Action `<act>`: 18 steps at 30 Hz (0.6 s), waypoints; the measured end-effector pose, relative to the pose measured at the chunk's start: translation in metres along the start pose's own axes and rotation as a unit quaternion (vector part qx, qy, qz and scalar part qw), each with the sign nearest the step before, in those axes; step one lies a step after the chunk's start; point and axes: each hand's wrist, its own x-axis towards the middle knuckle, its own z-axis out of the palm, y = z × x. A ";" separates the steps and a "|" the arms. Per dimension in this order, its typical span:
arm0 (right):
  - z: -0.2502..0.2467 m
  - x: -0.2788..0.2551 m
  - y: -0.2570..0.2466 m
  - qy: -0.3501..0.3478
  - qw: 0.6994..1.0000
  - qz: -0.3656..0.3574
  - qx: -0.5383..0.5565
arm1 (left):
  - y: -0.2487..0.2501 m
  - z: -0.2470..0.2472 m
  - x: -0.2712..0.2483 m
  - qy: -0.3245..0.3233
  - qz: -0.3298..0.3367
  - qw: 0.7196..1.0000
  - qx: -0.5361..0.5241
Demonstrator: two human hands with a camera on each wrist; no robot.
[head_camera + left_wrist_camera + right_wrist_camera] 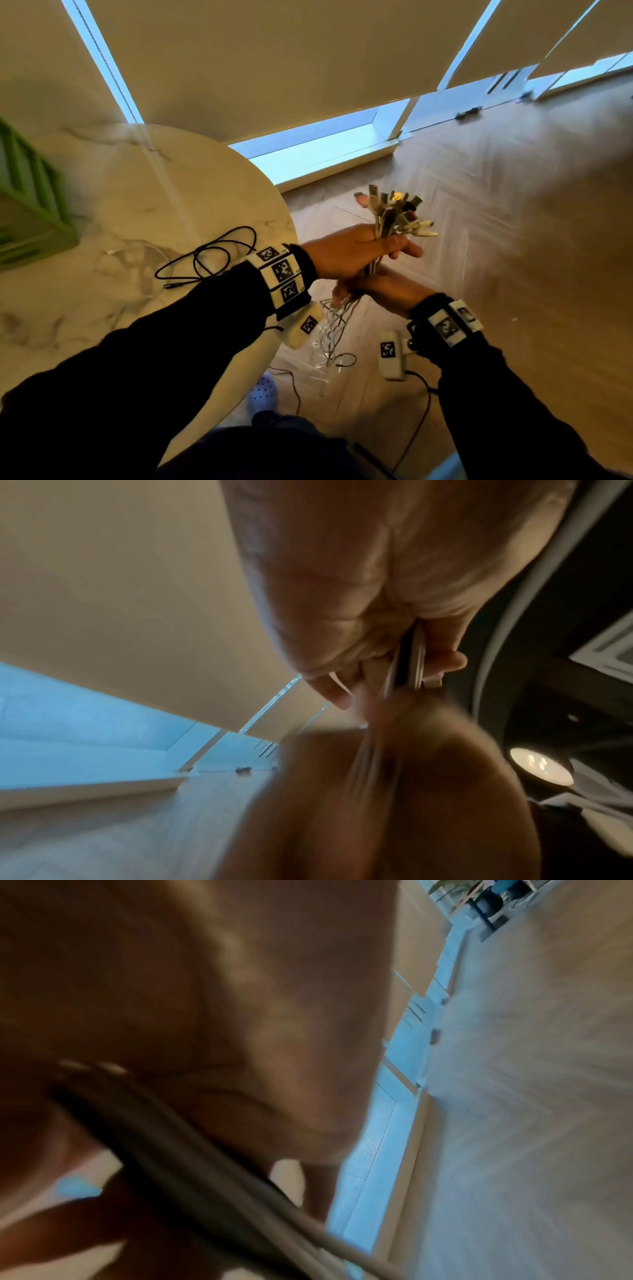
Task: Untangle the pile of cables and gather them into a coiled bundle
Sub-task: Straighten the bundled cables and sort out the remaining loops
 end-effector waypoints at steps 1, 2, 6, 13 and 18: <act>0.007 0.005 0.004 0.027 0.998 0.012 -0.061 | 0.003 -0.001 -0.001 -0.011 0.003 1.000 0.027; 0.014 0.009 0.006 0.077 0.993 0.012 -0.092 | 0.006 -0.003 -0.002 -0.017 0.003 0.999 0.035; 0.021 0.003 0.009 0.254 0.962 -0.052 0.087 | -0.004 -0.010 -0.011 0.021 0.012 0.996 -0.091; 0.011 -0.045 -0.037 0.127 0.940 -0.120 0.294 | -0.087 0.037 -0.025 -0.240 -0.148 0.959 0.045; 0.006 -0.067 -0.056 0.124 0.920 -0.174 0.329 | -0.118 0.033 -0.014 0.135 -0.088 0.975 0.150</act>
